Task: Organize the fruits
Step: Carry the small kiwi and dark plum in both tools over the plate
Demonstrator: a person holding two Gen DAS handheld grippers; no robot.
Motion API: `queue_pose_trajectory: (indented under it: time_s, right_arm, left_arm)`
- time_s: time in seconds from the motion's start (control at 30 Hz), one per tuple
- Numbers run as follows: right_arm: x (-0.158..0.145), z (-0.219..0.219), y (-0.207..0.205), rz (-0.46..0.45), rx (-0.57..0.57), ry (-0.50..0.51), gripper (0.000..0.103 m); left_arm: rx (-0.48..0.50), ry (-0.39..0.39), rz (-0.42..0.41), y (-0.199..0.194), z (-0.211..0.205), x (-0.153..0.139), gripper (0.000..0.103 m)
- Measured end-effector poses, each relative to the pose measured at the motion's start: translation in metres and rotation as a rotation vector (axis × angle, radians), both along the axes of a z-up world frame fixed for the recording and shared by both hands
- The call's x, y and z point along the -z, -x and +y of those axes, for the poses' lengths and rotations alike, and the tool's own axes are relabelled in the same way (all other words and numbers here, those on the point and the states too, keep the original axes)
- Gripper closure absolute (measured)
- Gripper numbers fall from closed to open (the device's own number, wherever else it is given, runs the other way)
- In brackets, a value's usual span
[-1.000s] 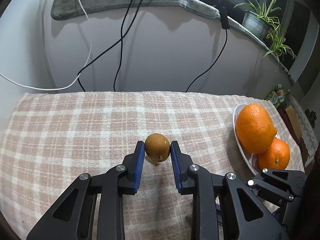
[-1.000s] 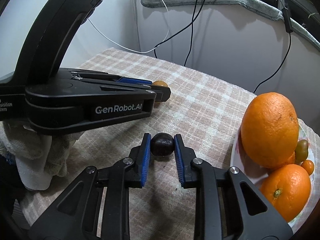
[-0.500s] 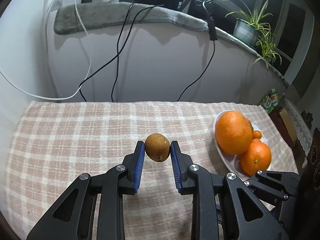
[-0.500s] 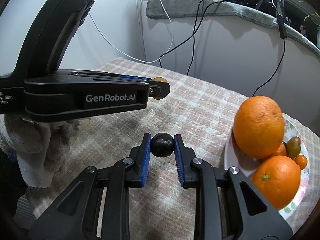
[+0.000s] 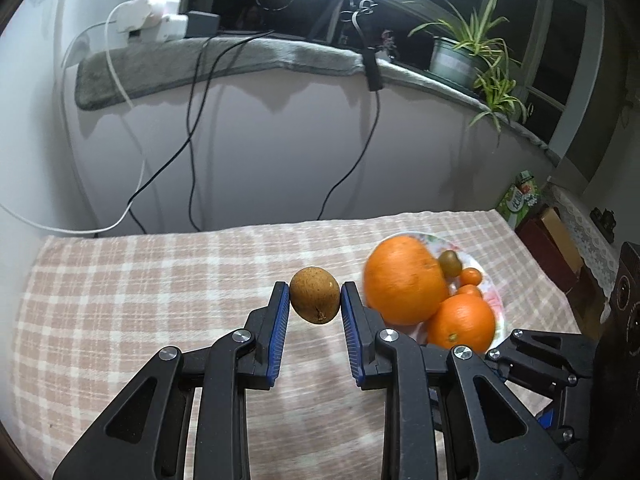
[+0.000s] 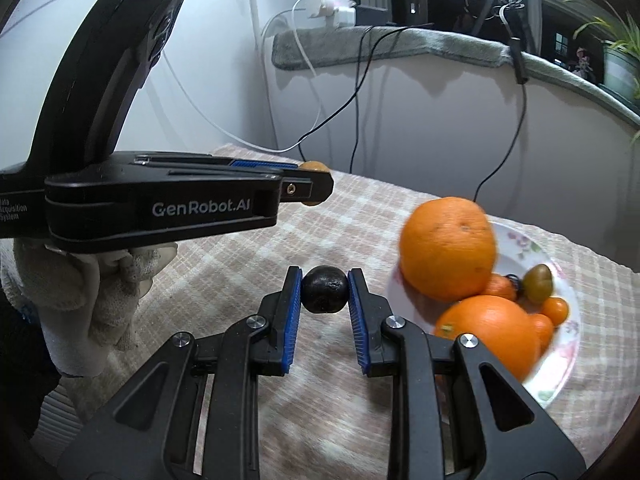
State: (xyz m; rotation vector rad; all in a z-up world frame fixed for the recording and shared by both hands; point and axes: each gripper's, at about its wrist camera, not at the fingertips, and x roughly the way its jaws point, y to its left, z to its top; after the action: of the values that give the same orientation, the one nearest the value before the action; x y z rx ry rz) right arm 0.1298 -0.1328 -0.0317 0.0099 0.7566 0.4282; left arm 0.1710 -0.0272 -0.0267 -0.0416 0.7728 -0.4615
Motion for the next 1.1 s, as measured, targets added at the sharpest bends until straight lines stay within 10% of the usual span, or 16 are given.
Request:
queue_pose_trajectory:
  time_s: [1.1]
  right_arm:
    - [-0.007,-0.117,0.001,-0.027,0.181,-0.078,0.079]
  left_arm:
    - [0.139,-0.023,-0.034,0.000,-0.098,-0.021,0.078]
